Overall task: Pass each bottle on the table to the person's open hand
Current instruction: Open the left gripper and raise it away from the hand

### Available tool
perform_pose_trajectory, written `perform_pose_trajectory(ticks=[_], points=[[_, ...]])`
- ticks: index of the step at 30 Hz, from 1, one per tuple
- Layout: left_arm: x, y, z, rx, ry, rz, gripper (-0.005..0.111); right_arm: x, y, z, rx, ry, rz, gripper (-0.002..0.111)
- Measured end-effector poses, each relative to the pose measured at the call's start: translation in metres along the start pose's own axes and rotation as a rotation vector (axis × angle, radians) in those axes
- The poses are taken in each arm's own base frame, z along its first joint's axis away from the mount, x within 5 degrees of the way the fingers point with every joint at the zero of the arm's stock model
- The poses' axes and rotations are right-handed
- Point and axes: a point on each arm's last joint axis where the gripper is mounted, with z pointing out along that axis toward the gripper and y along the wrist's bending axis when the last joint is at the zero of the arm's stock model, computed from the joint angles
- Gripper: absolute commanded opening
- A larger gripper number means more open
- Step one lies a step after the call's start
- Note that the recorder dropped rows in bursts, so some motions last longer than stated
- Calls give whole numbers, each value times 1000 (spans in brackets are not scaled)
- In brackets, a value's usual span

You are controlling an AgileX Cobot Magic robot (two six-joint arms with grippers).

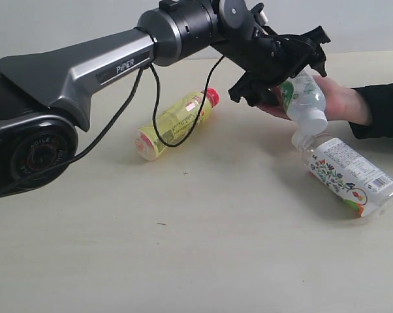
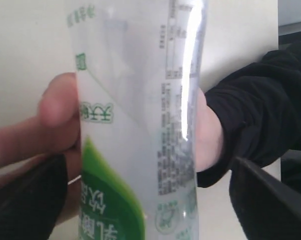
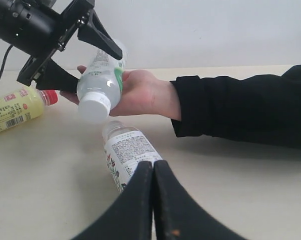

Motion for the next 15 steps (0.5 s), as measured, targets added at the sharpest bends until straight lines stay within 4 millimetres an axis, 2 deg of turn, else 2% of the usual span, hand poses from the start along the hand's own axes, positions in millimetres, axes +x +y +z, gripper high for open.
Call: perform_pose_trajectory(ticks=[15], points=[[2, -42, -69, 14, 77, 179, 84, 0, 0, 0, 0, 0, 0, 0]])
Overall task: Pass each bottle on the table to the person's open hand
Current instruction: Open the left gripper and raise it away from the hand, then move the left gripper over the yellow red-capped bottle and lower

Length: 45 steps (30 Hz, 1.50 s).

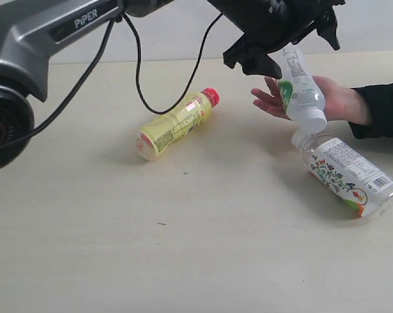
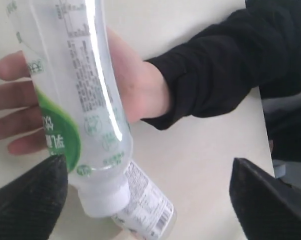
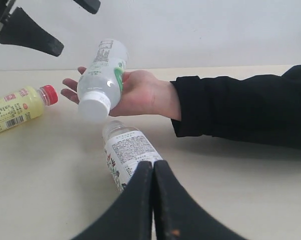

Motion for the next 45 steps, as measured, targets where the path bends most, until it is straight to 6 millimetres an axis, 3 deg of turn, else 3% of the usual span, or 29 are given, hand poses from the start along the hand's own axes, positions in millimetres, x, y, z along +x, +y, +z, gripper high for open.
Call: perform_pose_trajectory(ticks=[8, 19, 23, 27, 40, 45], points=[[16, -12, -32, -36, 173, 193, 84, 0, 0, 0, 0, 0, 0, 0], [47, -60, -62, 25, 181, 549, 84, 0, 0, 0, 0, 0, 0, 0], [45, -63, -87, -68, 117, 655, 84, 0, 0, 0, 0, 0, 0, 0], [51, -48, -99, -186, 145, 767, 84, 0, 0, 0, 0, 0, 0, 0], [101, 62, -52, -529, 563, 930, 84, 0, 0, 0, 0, 0, 0, 0], [101, 75, -41, -531, 507, 1015, 84, 0, 0, 0, 0, 0, 0, 0]])
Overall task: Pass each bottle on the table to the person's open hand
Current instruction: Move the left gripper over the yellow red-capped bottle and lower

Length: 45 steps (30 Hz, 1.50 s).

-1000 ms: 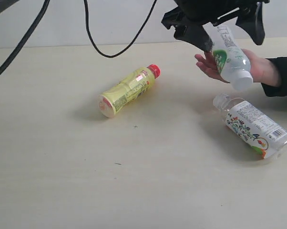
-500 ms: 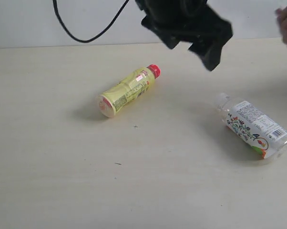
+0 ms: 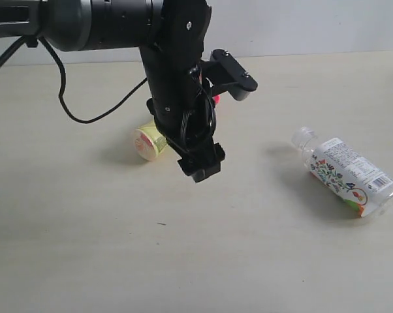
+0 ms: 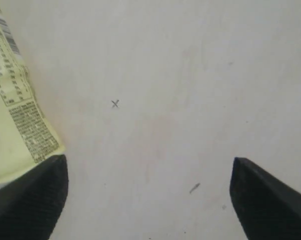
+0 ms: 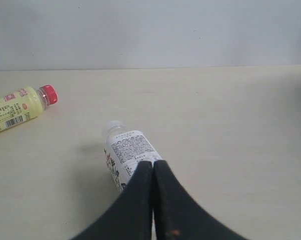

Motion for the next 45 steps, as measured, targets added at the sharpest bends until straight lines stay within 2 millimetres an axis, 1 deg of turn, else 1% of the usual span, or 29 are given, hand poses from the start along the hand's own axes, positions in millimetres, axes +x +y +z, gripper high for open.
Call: perform_pose_trajectory(ticks=[11, 22, 29, 40, 45], points=[[-4, 3, -14, -27, -69, -14, 84, 0, 0, 0, 0, 0, 0, 0], [-4, 3, -15, -28, -73, -27, 84, 0, 0, 0, 0, 0, 0, 0], [-6, 4, -21, -43, -118, -10, 84, 0, 0, 0, 0, 0, 0, 0], [-8, 5, -22, -50, -139, -6, 84, 0, 0, 0, 0, 0, 0, 0], [-12, 6, -22, -61, -181, -22, 84, 0, 0, 0, 0, 0, 0, 0]])
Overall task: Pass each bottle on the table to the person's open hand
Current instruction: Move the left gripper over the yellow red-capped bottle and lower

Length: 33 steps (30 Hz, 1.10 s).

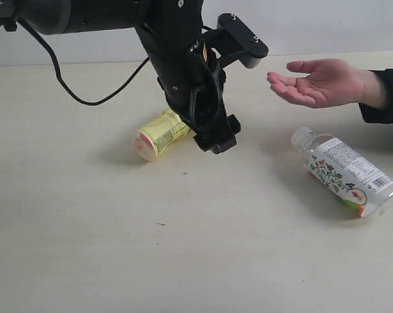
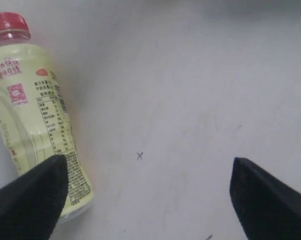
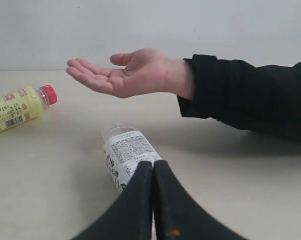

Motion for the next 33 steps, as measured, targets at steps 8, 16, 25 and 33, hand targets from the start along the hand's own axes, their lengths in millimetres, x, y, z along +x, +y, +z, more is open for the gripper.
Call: perform_pose_trajectory(ticks=[8, 16, 25, 33], points=[[9, 43, -1, -53, -68, -251, 84, 0, 0, 0, 0, 0, 0, 0], [22, 106, -21, -96, -110, -408, 84, 0, 0, 0, 0, 0, 0, 0], [3, 98, -15, 140, -66, -242, 84, 0, 0, 0, 0, 0, 0, 0], [13, 106, 30, 111, 127, -247, 84, 0, 0, 0, 0, 0, 0, 0]])
